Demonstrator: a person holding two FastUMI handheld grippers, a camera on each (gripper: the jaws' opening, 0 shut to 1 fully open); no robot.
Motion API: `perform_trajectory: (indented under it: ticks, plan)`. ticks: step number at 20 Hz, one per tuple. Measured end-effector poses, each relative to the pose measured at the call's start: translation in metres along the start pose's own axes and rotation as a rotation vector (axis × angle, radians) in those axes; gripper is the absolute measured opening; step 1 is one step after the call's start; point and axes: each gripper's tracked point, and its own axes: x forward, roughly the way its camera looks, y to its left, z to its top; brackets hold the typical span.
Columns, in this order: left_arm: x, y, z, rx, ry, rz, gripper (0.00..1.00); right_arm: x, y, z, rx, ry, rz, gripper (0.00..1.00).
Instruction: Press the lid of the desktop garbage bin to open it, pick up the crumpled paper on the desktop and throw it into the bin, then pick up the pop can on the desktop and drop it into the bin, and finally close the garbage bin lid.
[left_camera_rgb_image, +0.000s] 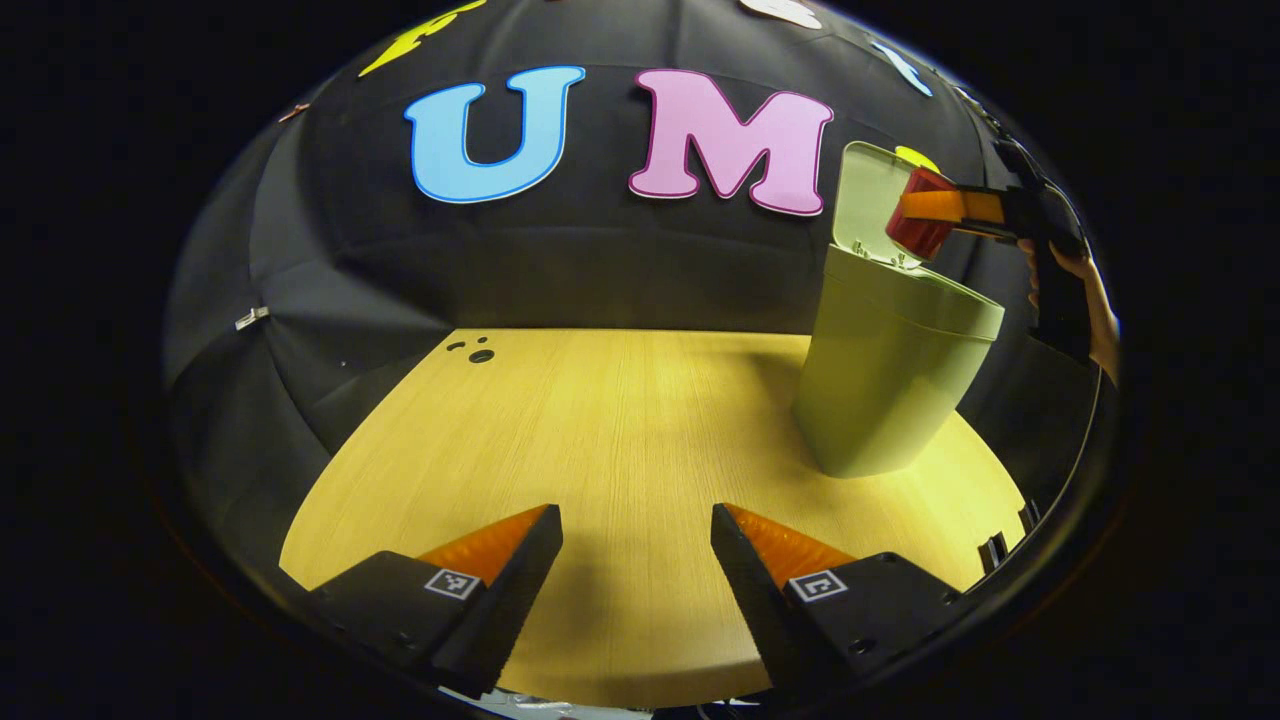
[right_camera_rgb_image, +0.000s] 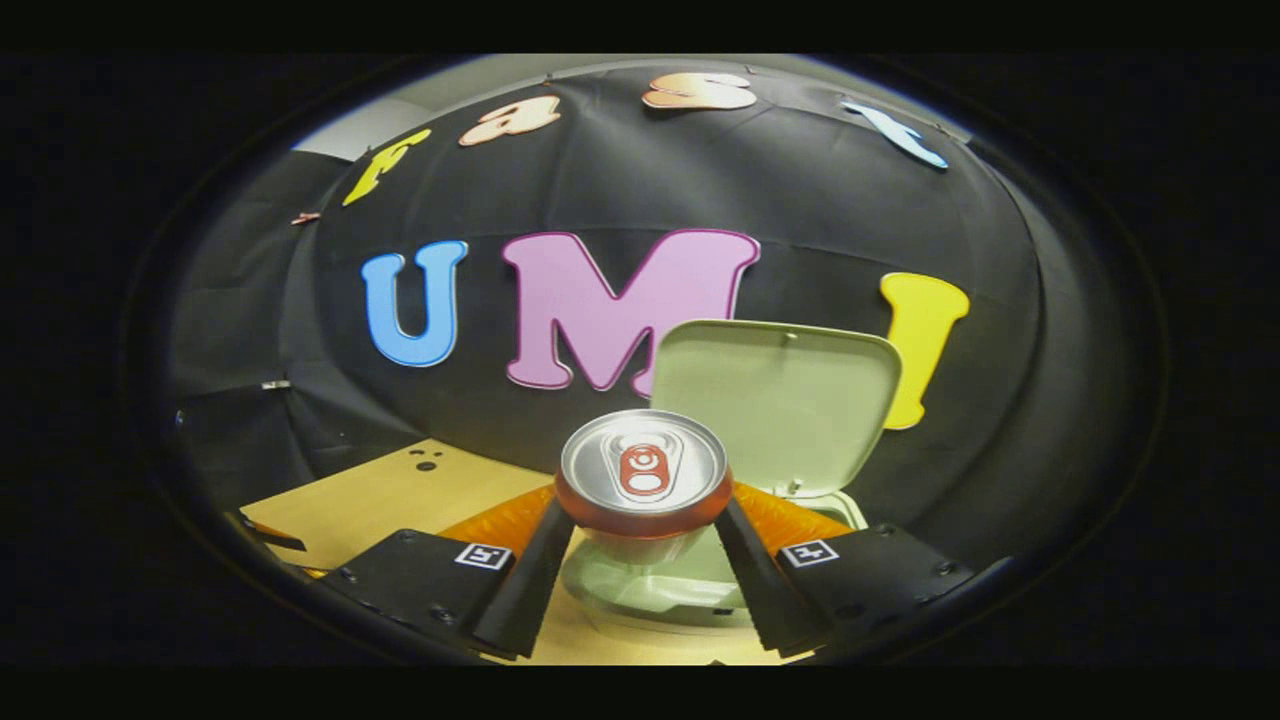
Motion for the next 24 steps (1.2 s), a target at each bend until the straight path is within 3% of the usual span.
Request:
perform_trajectory:
  ticks: [8,14,24]
  plan:
    - [0.0,0.004,-0.008,-0.036,0.029,0.026,0.96,0.008,-0.031,-0.032,0.034,0.083,-0.066,0.82]
    - [-0.006,0.008,-0.016,-0.037,0.048,0.047,0.96,0.015,-0.039,-0.027,0.075,0.08,-0.088,0.85]
    - [-0.012,0.017,-0.026,-0.049,0.064,0.065,0.96,0.016,-0.051,0.064,0.016,-0.061,-0.116,0.88]
